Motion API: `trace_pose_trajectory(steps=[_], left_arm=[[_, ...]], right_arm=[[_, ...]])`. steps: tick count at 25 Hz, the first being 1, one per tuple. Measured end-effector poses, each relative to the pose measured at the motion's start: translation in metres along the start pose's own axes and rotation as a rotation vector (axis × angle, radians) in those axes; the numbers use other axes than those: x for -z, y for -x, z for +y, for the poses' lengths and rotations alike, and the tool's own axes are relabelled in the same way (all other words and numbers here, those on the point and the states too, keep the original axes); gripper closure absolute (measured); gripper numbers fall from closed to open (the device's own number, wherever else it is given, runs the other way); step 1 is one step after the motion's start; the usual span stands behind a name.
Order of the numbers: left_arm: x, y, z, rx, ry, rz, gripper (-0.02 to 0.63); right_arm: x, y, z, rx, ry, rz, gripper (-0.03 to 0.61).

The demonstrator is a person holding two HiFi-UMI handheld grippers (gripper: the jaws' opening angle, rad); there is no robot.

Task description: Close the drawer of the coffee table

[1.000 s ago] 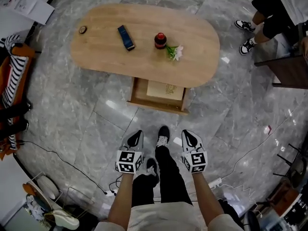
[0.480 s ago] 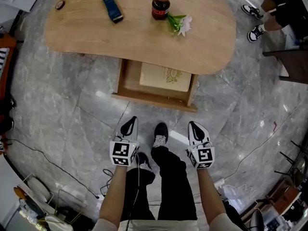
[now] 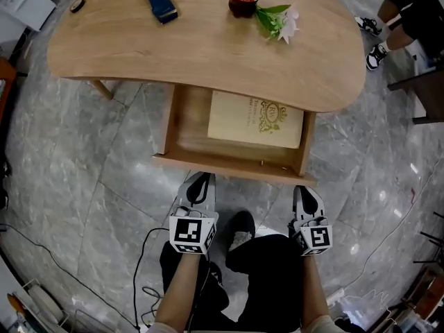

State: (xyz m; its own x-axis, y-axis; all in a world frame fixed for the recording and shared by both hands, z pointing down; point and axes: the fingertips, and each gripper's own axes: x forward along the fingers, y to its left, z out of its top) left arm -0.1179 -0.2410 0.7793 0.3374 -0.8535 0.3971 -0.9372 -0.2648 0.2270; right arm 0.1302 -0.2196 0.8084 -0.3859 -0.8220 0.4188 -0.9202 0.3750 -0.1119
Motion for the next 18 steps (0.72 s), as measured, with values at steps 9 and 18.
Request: trace_pose_trajectory(steps=[9, 18], left_arm=[[0.005, -0.011, 0.011, 0.02, -0.022, -0.138, 0.606], [0.007, -0.013, 0.012, 0.036, -0.029, -0.092, 0.606]], right_arm=[[-0.002, -0.018, 0.01, -0.024, 0.074, -0.201, 0.561], [-0.027, -0.022, 0.046, -0.102, 0.138, -0.206, 0.561]])
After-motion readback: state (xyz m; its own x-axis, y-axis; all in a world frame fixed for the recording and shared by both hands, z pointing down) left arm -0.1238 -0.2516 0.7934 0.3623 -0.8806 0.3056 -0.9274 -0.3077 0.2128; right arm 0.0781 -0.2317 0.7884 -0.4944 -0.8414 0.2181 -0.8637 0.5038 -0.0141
